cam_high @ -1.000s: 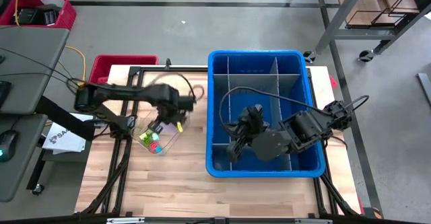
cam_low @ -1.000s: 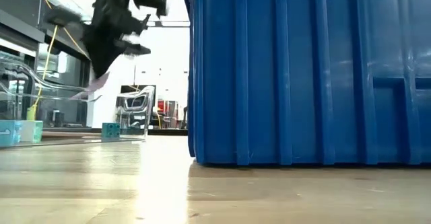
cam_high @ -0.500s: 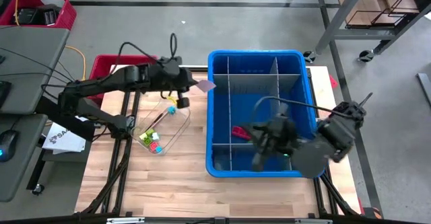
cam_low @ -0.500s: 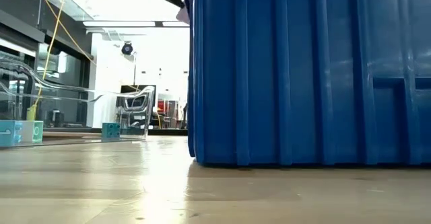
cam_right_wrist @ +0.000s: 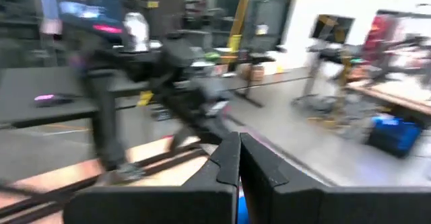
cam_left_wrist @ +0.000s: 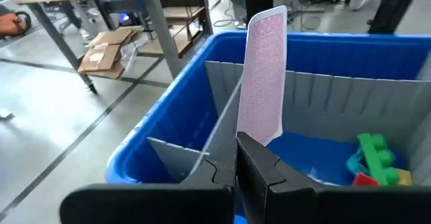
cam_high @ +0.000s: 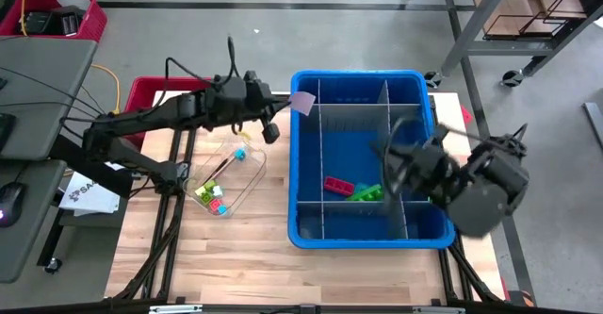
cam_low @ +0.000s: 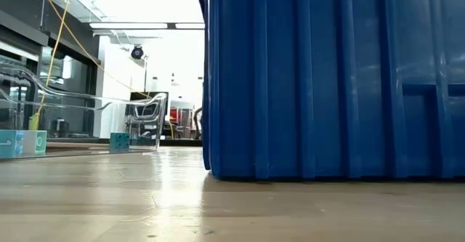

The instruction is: Sort blocks

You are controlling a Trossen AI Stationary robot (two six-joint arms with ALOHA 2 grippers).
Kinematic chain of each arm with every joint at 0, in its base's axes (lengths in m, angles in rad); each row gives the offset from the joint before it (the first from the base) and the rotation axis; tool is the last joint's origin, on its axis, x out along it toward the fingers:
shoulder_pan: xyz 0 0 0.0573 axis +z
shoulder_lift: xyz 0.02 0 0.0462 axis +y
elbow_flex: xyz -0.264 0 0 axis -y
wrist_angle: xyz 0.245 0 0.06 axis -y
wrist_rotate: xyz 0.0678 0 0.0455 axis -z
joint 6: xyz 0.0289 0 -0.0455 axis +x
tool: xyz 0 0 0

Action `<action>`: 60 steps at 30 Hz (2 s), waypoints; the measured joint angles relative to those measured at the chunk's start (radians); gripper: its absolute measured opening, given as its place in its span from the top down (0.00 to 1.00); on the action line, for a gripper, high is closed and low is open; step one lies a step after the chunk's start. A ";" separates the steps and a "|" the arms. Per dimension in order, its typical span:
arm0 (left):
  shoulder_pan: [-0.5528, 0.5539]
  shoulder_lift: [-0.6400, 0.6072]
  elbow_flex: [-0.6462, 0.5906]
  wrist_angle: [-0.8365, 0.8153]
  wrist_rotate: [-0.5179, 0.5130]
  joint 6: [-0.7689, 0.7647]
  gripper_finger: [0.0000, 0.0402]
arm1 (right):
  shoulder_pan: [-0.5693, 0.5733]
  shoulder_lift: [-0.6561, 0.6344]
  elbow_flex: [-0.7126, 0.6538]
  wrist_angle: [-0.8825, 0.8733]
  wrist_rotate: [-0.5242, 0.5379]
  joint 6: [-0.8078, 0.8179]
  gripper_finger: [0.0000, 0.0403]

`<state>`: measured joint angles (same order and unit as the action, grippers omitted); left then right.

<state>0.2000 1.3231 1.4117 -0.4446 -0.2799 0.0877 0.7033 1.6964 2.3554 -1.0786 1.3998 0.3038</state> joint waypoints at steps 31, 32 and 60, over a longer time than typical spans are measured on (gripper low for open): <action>0.328 0.276 0.000 0.067 0.750 0.079 1.00 | -0.507 -0.250 -0.008 -0.375 -0.273 0.196 1.00; 0.307 0.279 0.000 0.028 0.745 0.091 1.00 | -0.507 -0.250 -0.014 -0.386 -0.294 0.214 1.00; -0.015 0.067 0.117 -0.639 0.268 -0.173 0.55 | -0.324 -0.205 -0.015 -0.178 -0.634 0.004 1.00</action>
<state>0.1848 1.3897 1.5286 -1.0834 -0.0114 -0.0855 0.3793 1.4916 2.3402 -1.2564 0.7659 0.3075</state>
